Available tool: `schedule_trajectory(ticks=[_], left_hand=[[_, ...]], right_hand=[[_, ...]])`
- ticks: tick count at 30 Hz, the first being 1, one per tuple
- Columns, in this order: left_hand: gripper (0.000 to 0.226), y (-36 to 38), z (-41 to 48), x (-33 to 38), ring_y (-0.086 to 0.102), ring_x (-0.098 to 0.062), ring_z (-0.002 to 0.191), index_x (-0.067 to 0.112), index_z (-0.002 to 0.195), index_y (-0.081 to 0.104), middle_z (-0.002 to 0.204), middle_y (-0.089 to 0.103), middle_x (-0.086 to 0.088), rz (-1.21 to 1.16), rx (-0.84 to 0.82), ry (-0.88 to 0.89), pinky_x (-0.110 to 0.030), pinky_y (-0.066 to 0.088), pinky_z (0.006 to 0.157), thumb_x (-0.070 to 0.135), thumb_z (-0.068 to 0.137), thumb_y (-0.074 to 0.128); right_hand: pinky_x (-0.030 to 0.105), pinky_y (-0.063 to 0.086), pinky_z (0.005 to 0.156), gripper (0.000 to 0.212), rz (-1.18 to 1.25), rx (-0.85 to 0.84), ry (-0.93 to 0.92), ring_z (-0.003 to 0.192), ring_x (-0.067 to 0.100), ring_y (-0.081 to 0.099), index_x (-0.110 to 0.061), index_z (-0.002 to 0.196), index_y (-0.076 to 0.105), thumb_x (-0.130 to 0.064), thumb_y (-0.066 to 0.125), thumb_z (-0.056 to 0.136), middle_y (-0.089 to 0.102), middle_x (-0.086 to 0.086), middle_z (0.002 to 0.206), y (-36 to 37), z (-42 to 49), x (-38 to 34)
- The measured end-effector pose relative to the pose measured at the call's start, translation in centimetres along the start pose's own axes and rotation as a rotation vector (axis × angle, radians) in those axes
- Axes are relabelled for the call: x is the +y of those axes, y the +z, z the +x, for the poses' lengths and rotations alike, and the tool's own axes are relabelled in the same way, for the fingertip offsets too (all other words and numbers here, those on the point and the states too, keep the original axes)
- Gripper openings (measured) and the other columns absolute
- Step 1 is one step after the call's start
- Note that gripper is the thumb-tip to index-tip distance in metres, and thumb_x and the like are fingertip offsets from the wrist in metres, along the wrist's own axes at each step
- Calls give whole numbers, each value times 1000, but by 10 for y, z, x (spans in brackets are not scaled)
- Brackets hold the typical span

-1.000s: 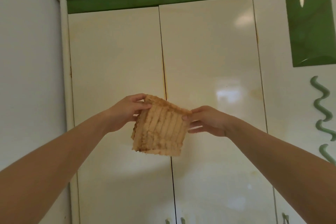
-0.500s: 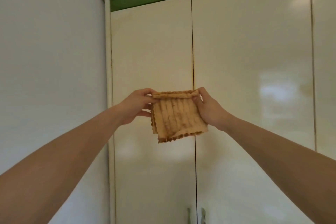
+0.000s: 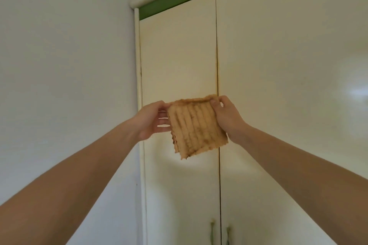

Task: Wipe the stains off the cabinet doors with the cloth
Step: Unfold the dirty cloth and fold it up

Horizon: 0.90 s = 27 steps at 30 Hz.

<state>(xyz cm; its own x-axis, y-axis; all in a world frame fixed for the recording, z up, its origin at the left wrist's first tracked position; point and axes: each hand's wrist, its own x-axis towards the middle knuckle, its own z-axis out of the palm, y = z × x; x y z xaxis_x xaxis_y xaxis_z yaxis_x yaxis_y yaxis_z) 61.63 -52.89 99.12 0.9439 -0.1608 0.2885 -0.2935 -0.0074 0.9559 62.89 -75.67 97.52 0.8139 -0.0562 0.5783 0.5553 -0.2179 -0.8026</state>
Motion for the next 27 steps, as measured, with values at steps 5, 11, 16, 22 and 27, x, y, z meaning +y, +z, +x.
schedule_trajectory(ticks=[5,11,16,22,27], left_hand=[[19,-24,-36,-5,65,-24,76,8,93,62,85,67,-6,17,48,-72,-40,60,85,23,84,55],[59,-69,-100,5,54,-6,131,27,134,60,135,65,12,489,-43,-42,-34,38,111,47,80,72],[42,-105,-166,2,61,-11,125,27,128,65,126,70,7,661,20,-162,-40,41,114,36,89,75],[26,-173,-270,10,72,-20,106,14,113,72,111,76,-5,711,229,-284,-35,56,95,18,88,76],[11,-234,-373,23,71,-21,96,16,97,79,99,77,-11,710,306,-386,-40,50,97,24,90,74]], right_hand=[[30,46,74,23,-91,-150,-188,94,14,61,-25,113,57,-40,41,109,65,-3,103,20,-10,-5],[29,46,81,21,-268,-538,-361,98,17,62,-25,107,59,-35,41,110,68,-3,104,96,-36,-35],[34,47,76,19,-322,-746,-476,88,17,61,-25,109,59,-37,43,109,66,-2,96,174,-71,-65],[32,38,65,20,-232,-889,-593,70,14,54,-25,110,59,-37,43,109,61,-4,82,259,-127,-113],[33,40,65,19,-92,-912,-619,70,15,54,-28,106,59,-39,43,109,66,3,88,315,-171,-148]])
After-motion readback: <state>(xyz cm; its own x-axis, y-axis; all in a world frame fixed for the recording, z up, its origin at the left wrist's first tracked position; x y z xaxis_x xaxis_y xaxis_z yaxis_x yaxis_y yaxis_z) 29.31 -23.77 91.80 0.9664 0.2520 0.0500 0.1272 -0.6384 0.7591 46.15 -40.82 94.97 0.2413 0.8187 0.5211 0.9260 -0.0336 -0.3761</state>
